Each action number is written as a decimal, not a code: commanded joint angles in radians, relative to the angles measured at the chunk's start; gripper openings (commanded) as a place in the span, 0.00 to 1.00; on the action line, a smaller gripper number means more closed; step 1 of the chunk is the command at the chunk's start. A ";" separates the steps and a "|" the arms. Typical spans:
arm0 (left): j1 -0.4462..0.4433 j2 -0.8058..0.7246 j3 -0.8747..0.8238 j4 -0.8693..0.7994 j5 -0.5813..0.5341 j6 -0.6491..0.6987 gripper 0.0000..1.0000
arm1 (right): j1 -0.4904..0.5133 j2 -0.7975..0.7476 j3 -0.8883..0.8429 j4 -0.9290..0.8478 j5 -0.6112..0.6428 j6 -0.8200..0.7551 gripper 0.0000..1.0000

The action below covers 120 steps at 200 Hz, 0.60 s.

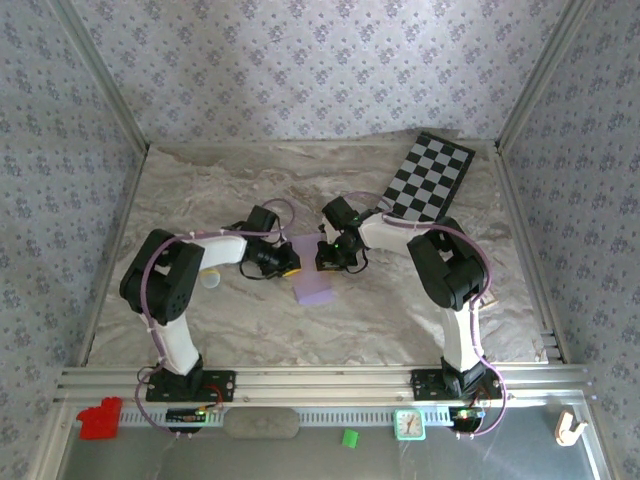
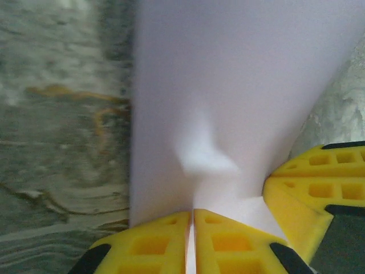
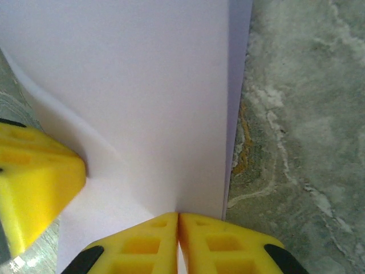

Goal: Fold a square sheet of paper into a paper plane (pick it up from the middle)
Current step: First fold the square sheet of paper in half at the center of the table.

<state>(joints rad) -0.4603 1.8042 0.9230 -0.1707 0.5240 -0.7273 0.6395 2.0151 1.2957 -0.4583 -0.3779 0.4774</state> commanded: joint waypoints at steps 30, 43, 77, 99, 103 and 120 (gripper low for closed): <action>0.103 -0.061 -0.091 -0.047 -0.053 0.060 0.13 | 0.000 0.120 -0.070 -0.168 0.195 -0.028 0.13; 0.101 -0.103 -0.083 -0.047 -0.027 0.066 0.13 | 0.000 0.119 -0.071 -0.165 0.194 -0.028 0.13; 0.055 -0.188 -0.069 0.060 0.046 0.014 0.13 | 0.001 0.122 -0.070 -0.164 0.192 -0.026 0.13; 0.006 -0.145 -0.015 0.083 0.045 -0.002 0.13 | 0.002 0.126 -0.069 -0.163 0.189 -0.025 0.13; 0.001 -0.130 -0.004 0.082 0.043 -0.003 0.13 | 0.001 0.128 -0.069 -0.162 0.189 -0.025 0.13; -0.013 -0.069 0.035 0.076 0.031 -0.004 0.13 | 0.003 0.130 -0.070 -0.162 0.188 -0.025 0.13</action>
<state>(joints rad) -0.4519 1.6623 0.8917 -0.1192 0.5465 -0.7193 0.6407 2.0178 1.2999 -0.4648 -0.3744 0.4770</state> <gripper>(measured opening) 0.130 0.128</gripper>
